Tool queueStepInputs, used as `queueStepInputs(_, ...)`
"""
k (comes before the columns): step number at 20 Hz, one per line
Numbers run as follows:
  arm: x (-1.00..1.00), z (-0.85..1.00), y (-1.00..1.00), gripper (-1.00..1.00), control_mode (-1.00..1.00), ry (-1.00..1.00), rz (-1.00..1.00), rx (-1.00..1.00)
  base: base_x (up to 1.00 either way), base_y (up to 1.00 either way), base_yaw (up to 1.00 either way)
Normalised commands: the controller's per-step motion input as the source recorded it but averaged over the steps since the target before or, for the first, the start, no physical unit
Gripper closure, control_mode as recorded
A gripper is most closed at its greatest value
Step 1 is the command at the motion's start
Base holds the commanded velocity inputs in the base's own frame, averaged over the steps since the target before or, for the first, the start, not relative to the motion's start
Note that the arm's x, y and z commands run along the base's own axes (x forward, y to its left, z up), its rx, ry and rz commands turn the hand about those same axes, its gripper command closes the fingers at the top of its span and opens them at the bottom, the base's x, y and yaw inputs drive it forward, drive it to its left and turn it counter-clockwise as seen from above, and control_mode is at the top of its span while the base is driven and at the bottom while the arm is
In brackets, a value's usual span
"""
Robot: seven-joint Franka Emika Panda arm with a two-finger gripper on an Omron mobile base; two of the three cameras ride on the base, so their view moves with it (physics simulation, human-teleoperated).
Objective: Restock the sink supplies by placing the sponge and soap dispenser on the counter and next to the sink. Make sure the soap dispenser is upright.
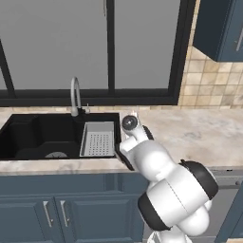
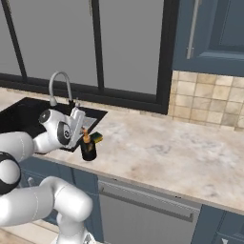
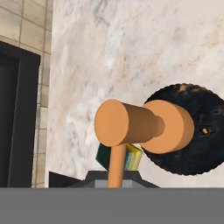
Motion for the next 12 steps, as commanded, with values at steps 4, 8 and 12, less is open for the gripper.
queueStepInputs(4, 0.00, -0.27, 0.13, 1.00, -1.00, -0.08, -0.06, 0.01, 0.00, 0.00, 0.00)
queueStepInputs(8, 0.02, -0.21, 0.14, 1.00, -1.00, -0.09, -0.07, 0.02, 0.00, 0.00, 0.00)
queueStepInputs(12, 0.02, -0.18, 0.11, 1.00, -1.00, -0.06, -0.06, 0.03, 0.00, 0.00, 0.00)
